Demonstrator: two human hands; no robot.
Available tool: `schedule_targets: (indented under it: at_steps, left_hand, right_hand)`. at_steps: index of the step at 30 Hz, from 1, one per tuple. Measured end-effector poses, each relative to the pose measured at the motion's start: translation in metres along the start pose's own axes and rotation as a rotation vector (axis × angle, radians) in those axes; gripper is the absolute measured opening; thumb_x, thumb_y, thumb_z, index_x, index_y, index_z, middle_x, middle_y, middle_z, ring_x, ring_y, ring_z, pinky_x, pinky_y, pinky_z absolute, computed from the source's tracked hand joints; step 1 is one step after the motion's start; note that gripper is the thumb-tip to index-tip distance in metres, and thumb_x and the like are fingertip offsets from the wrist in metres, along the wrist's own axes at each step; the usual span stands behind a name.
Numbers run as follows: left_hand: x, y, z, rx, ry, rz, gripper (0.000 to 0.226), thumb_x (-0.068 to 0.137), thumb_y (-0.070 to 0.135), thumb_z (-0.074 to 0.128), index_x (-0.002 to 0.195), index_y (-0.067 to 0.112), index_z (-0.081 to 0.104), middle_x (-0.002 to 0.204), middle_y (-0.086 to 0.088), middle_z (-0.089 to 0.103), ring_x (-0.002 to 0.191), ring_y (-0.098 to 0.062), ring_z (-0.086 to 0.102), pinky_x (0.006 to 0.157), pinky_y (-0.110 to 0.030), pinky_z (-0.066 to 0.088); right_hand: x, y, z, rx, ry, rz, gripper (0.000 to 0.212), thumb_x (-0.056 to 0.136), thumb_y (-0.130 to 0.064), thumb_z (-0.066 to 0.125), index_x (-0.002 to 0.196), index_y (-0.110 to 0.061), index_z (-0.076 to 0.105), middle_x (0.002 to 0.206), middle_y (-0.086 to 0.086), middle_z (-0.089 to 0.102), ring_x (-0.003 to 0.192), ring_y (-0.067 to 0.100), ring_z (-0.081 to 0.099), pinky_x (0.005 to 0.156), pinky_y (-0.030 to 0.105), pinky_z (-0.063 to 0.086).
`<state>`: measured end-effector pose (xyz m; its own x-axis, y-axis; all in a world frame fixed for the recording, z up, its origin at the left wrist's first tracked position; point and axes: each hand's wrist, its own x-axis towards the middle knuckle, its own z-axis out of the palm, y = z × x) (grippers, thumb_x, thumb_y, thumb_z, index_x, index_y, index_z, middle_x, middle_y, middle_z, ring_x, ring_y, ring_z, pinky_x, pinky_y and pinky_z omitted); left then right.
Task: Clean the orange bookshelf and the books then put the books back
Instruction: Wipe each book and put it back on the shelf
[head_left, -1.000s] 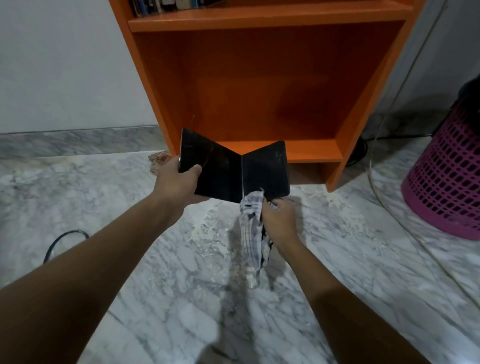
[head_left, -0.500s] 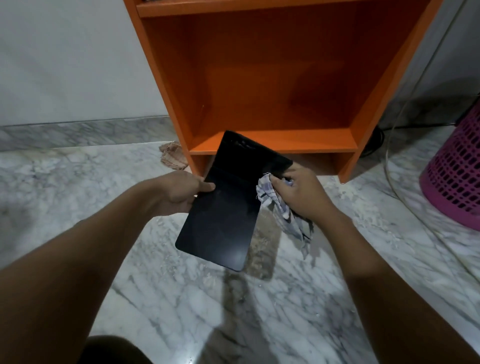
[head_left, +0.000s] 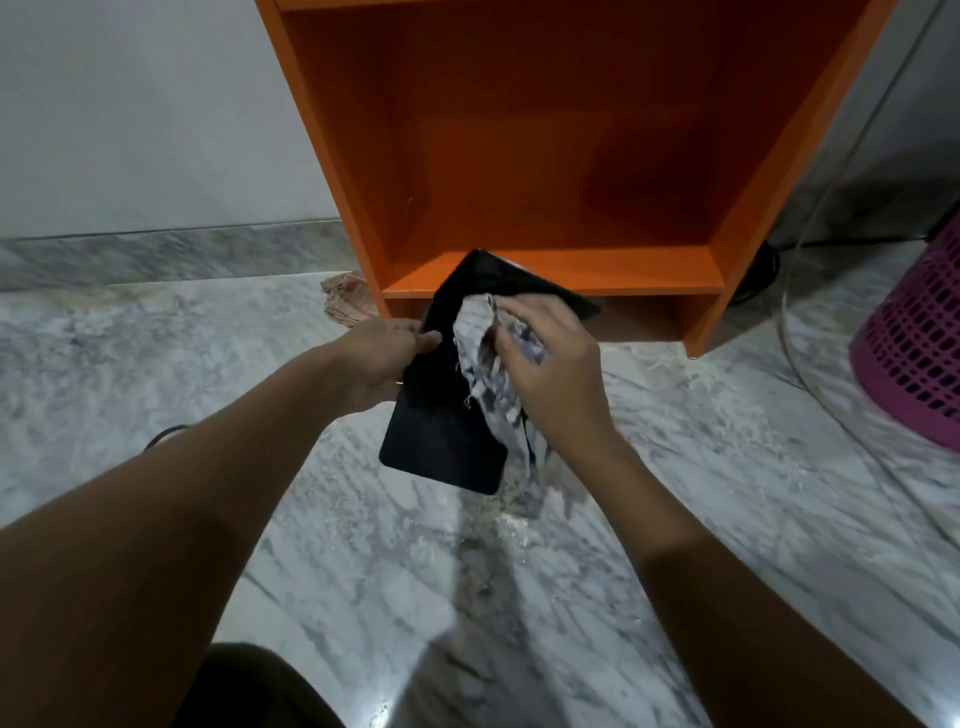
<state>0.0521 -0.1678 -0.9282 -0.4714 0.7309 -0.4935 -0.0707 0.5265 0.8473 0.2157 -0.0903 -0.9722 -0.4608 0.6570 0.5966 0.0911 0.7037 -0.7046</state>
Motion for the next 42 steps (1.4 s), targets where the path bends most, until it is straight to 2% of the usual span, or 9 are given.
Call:
schedule_targets:
  at_steps: [4,9,13,19,23,28,31,36,42]
  left_hand:
    - [-0.002,0.006,0.003,-0.065,-0.11,0.045,0.028,0.101,0.021,0.05,0.122,0.008,0.063,0.104,-0.006,0.069,0.093,-0.022,0.064,0.078,-0.034,0.056]
    - [-0.001,0.002,-0.004,-0.121,-0.086,0.1,0.029,0.101,0.018,0.05,0.122,0.005,0.064,0.108,-0.012,0.073,0.088,-0.02,0.071,0.077,-0.033,0.059]
    - [0.005,-0.002,-0.009,-0.155,0.003,0.072,0.031,0.103,0.018,0.044,0.127,0.003,0.057,0.119,-0.016,0.067,0.103,-0.026,0.066,0.089,-0.038,0.054]
    - [0.012,-0.001,-0.003,-0.216,0.108,0.141,0.029,0.102,0.013,0.046,0.126,0.006,0.061,0.122,-0.011,0.066,0.114,-0.025,0.062,0.094,-0.038,0.052]
    - [0.013,0.001,-0.001,-0.239,0.147,0.16,0.024,0.102,0.013,0.048,0.119,0.006,0.064,0.116,-0.014,0.068,0.106,-0.027,0.066,0.085,-0.036,0.056]
    - [0.008,0.0,-0.006,-0.13,0.014,0.15,0.021,0.102,0.018,0.049,0.102,0.009,0.067,0.091,-0.009,0.073,0.082,-0.022,0.069,0.065,-0.029,0.056]
    - [0.006,0.003,-0.004,-0.154,0.006,0.17,0.019,0.102,0.015,0.048,0.097,0.01,0.066,0.081,-0.006,0.071,0.073,-0.016,0.068,0.061,-0.025,0.056]
    - [0.013,-0.005,-0.013,-0.153,0.129,0.218,0.02,0.101,0.015,0.049,0.106,0.014,0.068,0.107,-0.007,0.072,0.102,-0.022,0.067,0.081,-0.033,0.055]
    - [0.013,-0.011,-0.015,-0.059,0.26,0.286,0.022,0.1,0.018,0.053,0.088,0.028,0.068,0.09,0.003,0.071,0.086,-0.017,0.067,0.075,-0.028,0.054]
  right_hand:
    - [0.013,0.008,0.016,-0.266,-0.073,-0.121,0.03,0.098,-0.015,0.055,0.125,-0.009,0.065,0.118,0.011,0.065,0.102,0.031,0.062,0.083,0.044,0.053]
    - [0.001,0.011,0.022,-0.271,-0.309,-0.269,0.046,0.091,-0.023,0.059,0.133,-0.006,0.056,0.135,0.009,0.055,0.123,0.025,0.046,0.101,0.031,0.038]
    - [-0.023,0.014,0.034,-0.146,-0.441,-0.396,0.044,0.077,0.008,0.064,0.119,-0.005,0.066,0.124,0.01,0.061,0.117,0.025,0.046,0.098,0.023,0.036]
    - [-0.063,-0.006,0.053,0.044,-0.679,-0.687,0.02,0.074,0.012,0.062,0.091,0.004,0.068,0.094,0.012,0.06,0.088,0.035,0.057,0.079,0.045,0.051]
    - [-0.045,-0.006,0.042,0.032,-0.501,-0.619,0.024,0.08,0.007,0.063,0.101,-0.001,0.07,0.109,0.012,0.066,0.102,0.03,0.055,0.087,0.039,0.05]
    - [-0.008,-0.003,0.029,-0.177,-0.227,-0.24,0.037,0.08,0.006,0.062,0.114,-0.008,0.068,0.12,0.006,0.063,0.106,0.026,0.052,0.087,0.032,0.047]
    - [-0.021,-0.012,0.043,-0.132,-0.296,-0.359,0.029,0.073,0.008,0.062,0.098,-0.004,0.071,0.107,0.013,0.066,0.103,0.025,0.051,0.089,0.034,0.044]
    - [-0.067,-0.012,0.059,-0.006,-0.659,-0.601,0.016,0.077,0.006,0.057,0.085,0.003,0.07,0.093,0.017,0.066,0.086,0.034,0.059,0.07,0.043,0.053]
    - [-0.029,0.008,0.021,-0.067,-0.343,-0.456,0.039,0.076,0.011,0.06,0.111,-0.006,0.071,0.117,0.01,0.065,0.104,0.031,0.058,0.077,0.039,0.053]
